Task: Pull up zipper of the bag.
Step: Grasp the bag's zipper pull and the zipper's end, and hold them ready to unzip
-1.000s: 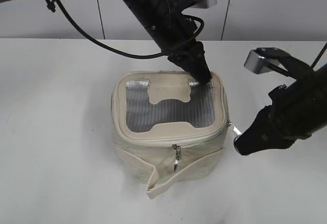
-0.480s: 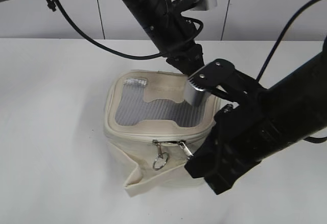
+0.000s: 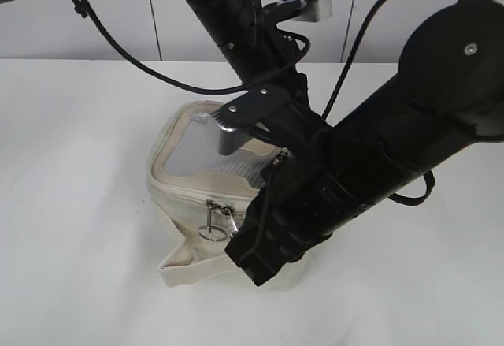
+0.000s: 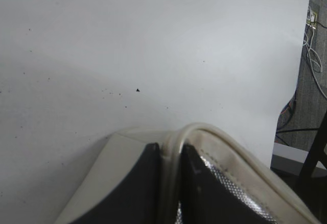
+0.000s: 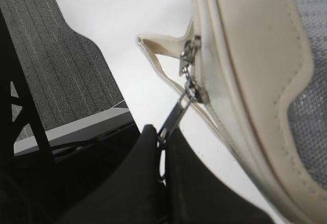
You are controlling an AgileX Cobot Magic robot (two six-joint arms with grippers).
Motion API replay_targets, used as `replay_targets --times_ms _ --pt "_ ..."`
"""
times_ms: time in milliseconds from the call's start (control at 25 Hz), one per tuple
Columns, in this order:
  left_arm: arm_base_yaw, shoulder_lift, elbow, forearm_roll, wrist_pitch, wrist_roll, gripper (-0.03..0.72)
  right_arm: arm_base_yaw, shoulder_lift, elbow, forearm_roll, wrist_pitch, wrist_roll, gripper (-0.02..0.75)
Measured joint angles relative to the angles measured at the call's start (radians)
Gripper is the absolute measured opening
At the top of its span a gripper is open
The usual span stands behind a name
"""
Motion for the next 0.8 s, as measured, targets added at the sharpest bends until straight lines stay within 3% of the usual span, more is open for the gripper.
replay_targets --times_ms 600,680,800 --pt "0.003 -0.002 0.0 0.011 0.0 0.001 0.081 0.001 0.059 -0.087 -0.016 0.041 0.009 0.02" --pt "0.003 -0.002 0.0 0.014 0.0 -0.005 0.081 0.002 0.057 -0.088 -0.017 0.063 0.02 0.063" --pt "0.003 -0.009 0.0 0.022 -0.007 -0.028 0.081 0.014 0.03 -0.091 -0.036 0.097 0.057 0.204"
